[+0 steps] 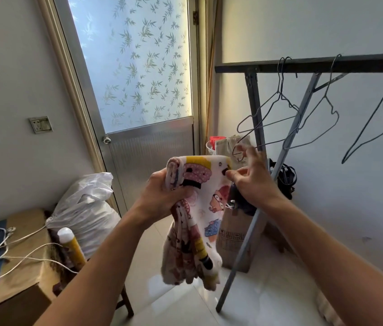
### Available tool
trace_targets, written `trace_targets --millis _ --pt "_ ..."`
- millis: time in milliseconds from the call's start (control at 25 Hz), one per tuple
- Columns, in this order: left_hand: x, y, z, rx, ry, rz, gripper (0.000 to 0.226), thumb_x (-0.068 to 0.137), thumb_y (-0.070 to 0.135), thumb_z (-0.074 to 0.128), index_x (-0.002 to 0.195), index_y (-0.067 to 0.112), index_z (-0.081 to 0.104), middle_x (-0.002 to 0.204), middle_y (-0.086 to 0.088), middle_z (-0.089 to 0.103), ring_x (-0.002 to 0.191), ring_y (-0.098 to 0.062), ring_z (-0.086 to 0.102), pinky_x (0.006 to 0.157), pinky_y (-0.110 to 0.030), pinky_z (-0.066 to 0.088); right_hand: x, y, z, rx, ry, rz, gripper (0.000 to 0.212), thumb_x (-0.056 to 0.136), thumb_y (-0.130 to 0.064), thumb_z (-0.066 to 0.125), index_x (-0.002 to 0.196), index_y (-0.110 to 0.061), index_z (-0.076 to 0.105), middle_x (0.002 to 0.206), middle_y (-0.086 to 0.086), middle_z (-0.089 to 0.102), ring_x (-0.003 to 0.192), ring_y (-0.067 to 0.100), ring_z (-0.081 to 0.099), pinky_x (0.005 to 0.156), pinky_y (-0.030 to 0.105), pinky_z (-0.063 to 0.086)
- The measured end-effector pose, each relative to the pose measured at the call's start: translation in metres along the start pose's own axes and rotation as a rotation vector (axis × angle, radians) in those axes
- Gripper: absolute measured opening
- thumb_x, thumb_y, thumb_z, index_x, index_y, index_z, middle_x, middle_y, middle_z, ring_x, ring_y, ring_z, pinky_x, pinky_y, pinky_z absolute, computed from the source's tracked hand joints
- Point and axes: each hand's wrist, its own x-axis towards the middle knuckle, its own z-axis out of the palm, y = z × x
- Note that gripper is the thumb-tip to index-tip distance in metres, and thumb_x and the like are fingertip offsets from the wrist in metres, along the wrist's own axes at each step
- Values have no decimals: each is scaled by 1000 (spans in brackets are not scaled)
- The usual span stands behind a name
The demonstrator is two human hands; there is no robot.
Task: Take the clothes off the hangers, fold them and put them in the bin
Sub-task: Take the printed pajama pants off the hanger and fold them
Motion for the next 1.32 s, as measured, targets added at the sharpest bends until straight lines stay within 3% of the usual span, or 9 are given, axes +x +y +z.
trace_targets --millis 240,360,440,560,680,840,920,1040,1320 --pt "7 1 13 160 420 -119 24 76 27 80 94 17 68 79 5 70 68 -5 66 48 -9 44 -54 -20 42 104 -282 29 48 93 -43 57 133 -23 40 96 -12 59 83 5 64 84 38 56" --pt "9 7 20 90 541 -170 26 76 36 79 90 18 67 77 2 70 67 -10 68 55 -19 52 -72 -24 69 1 -350 -33 85 79 -49 69 143 -30 17 124 -4 58 106 15 63 92 40 52" --pt "9 13 27 -61 569 -174 28 73 38 81 89 18 68 79 -2 73 71 -18 71 70 -37 60 -72 -21 80 -159 -215 9 94 76 -49 71 146 -31 10 132 0 56 111 27 61 93 48 49" --pt "1 28 33 -218 444 -94 37 68 40 85 90 16 67 79 -3 73 76 -21 73 78 -46 60 -57 -10 80 -1 13 49 45 82 -42 62 122 -33 44 104 4 69 93 31 67 80 52 54" --pt "-10 26 21 -208 263 10 58 56 59 83 93 20 59 95 -6 69 87 -23 71 80 -49 59 -45 -7 64 429 -8 82 9 87 -20 62 96 -20 63 89 11 71 82 29 70 72 48 59" --pt "-20 -21 -3 -80 394 -97 89 47 72 79 122 37 46 135 -4 49 123 -25 52 96 -49 51 -35 -14 35 809 -111 227 17 89 -3 56 99 -9 68 91 17 74 81 33 71 73 43 60" --pt "-27 -41 -7 -381 178 -243 118 44 70 84 142 24 37 143 -10 49 128 -29 52 103 -51 46 -30 -12 31 906 -121 327 20 88 -5 55 103 -5 68 97 22 73 85 38 69 82 48 57" --pt "-42 -52 -5 -814 -197 -396 93 51 55 89 130 13 62 131 -18 62 116 -34 62 96 -50 52 -26 -10 28 965 -152 429 33 85 -13 56 116 -3 64 105 23 71 93 39 68 87 50 55" --pt "-43 -44 0 -878 -237 -353 72 41 37 98 106 12 76 108 -20 72 91 -33 72 71 -42 60 -25 -7 20 1087 -280 508 42 78 -26 56 113 -5 67 109 20 71 92 35 69 85 44 54"
